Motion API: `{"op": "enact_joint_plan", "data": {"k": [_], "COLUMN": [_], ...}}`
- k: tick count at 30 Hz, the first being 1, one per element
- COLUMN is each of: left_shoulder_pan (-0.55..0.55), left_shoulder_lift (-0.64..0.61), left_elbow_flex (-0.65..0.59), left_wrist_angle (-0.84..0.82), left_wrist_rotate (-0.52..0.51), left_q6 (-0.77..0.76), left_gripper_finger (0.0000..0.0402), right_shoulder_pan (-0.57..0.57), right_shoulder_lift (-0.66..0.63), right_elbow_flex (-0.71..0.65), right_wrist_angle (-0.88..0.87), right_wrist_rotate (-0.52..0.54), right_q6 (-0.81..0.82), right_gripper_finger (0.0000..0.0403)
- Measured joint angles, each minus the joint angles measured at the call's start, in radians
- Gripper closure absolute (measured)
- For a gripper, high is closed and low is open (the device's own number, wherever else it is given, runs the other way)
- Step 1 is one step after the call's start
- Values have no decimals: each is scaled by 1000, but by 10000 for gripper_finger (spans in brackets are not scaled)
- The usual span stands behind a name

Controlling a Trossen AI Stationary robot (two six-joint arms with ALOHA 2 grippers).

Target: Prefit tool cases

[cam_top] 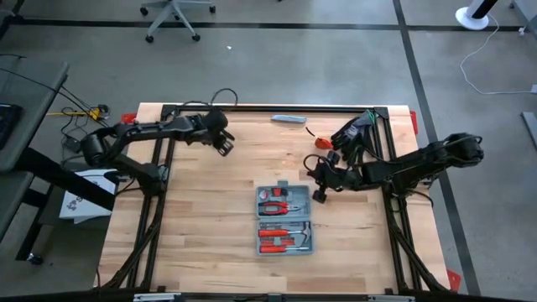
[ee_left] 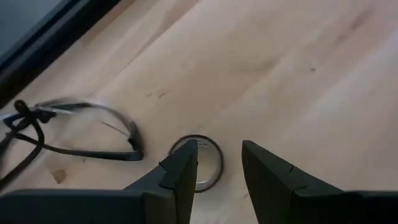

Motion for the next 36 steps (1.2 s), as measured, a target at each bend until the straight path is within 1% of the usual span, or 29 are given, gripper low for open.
{"op": "enact_joint_plan", "data": {"k": [5, 11, 13, 17, 19, 23, 26, 28, 30, 31, 34, 36], "left_shoulder_pan": [40, 17, 8, -3, -7, -6, -23, -37, -49, -54, -72, -93], "left_shoulder_lift": [5, 67, 107, 201, 238, 283, 280, 263, 240, 228, 196, 175], "left_elbow_flex": [0, 0, 0, 0, 5, 11, 10, 3, 1, 1, -2, -4], "left_wrist_angle": [1, 3, 3, 6, 9, 7, 3, 0, 0, 1, -6, -13], "left_wrist_rotate": [61, 52, 21, -109, -148, -121, -113, -102, -84, -74, -38, 28], "left_q6": [11, 32, 33, 3, -17, -10, -22, -26, -27, -29, -45, -48], "left_gripper_finger": [282, 282, 282, 282, 282, 284, 306, 338, 377, 387, 387, 391], "right_shoulder_pan": [-12, -12, -12, -12, -12, -12, -12, -12, -12, -12, -12, -12], "right_shoulder_lift": [0, 0, 0, 0, 0, 0, 0, 0, 0, 0, 0, 0], "right_elbow_flex": [-45, -56, -56, -56, -56, -56, -56, -56, -56, -56, -56, -56], "right_wrist_angle": [47, 65, 66, 72, 72, 71, 72, 72, 74, 76, 79, 79], "right_wrist_rotate": [-3, -3, -3, -3, -5, -6, -6, -6, -6, -6, -6, -6], "right_q6": [31, 41, 41, 45, 45, 52, 53, 53, 53, 55, 56, 62], "right_gripper_finger": [403, 403, 403, 403, 403, 403, 403, 403, 403, 403, 403, 403]}}
